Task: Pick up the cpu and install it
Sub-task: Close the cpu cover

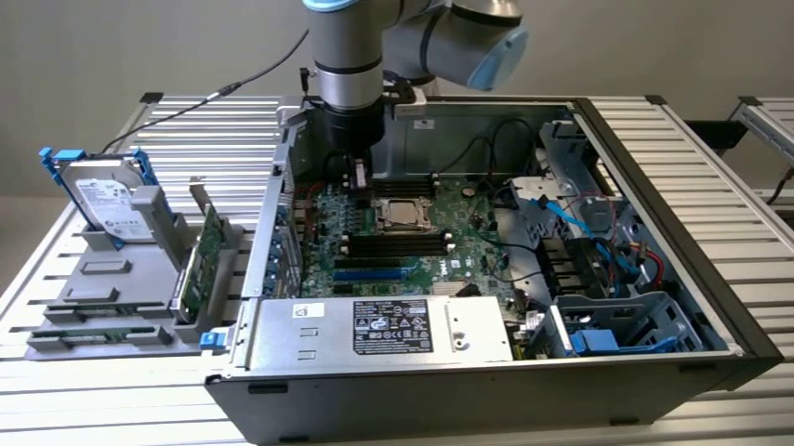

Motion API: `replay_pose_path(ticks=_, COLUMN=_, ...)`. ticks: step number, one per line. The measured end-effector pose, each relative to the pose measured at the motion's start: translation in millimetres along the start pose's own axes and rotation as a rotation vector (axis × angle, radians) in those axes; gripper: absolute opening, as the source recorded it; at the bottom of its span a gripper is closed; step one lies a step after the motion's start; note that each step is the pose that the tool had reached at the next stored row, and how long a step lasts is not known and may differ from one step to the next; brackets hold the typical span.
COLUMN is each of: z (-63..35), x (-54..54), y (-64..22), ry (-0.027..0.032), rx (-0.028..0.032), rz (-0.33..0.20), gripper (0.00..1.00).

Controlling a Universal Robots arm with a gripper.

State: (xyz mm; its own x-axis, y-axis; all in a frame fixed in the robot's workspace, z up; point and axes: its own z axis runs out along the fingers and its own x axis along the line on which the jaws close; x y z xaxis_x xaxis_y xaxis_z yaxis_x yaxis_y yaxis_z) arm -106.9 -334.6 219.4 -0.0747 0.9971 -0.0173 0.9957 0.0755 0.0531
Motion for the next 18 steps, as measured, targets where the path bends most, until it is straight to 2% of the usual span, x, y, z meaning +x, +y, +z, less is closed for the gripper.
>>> replay_pose_path(ticks=9, z=-1.8, x=0.9, y=-12.7, ry=0.0000, rx=0.0001, rz=0.000, gripper=0.11)
replay_pose_path(ticks=18, z=-5.1, x=1.9, y=-15.7, ry=0.0035, rx=-0.0004, rz=0.000, gripper=0.11)
